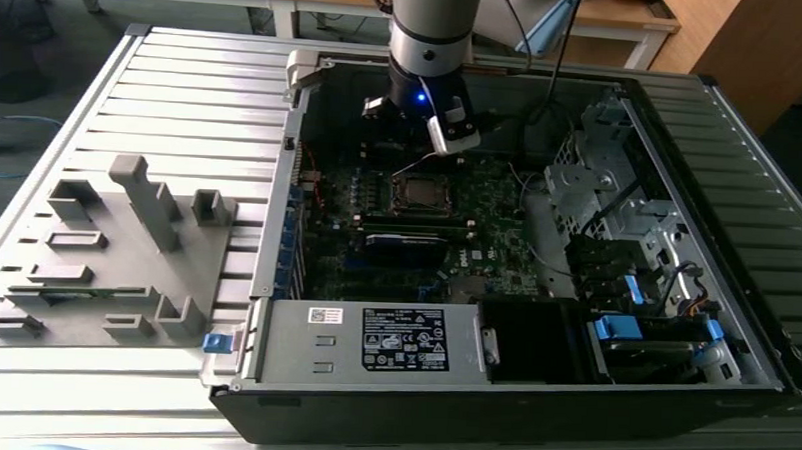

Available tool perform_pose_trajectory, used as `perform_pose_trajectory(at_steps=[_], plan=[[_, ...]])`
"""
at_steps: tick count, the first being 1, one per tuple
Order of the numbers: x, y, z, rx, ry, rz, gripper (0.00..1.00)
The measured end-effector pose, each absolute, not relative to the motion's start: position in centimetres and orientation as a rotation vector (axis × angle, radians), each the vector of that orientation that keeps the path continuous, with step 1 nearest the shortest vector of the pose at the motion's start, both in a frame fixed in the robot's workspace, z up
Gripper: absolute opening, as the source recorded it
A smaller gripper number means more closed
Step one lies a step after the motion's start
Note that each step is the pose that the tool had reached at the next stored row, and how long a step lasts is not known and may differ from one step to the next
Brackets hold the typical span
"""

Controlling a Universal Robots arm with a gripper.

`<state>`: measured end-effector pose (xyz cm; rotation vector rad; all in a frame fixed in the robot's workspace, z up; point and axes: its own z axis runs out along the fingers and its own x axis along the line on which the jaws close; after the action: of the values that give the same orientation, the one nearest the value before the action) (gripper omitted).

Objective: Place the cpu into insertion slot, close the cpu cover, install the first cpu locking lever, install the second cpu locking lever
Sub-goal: 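Install the first cpu locking lever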

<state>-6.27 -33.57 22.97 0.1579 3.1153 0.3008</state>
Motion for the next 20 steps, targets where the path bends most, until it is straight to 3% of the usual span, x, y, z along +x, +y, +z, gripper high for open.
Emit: perform_pose_trajectory(at_steps=[20], plan=[[-5.39, -32.99, 22.68, 0.158, 3.115, 0.302, 0.11]])
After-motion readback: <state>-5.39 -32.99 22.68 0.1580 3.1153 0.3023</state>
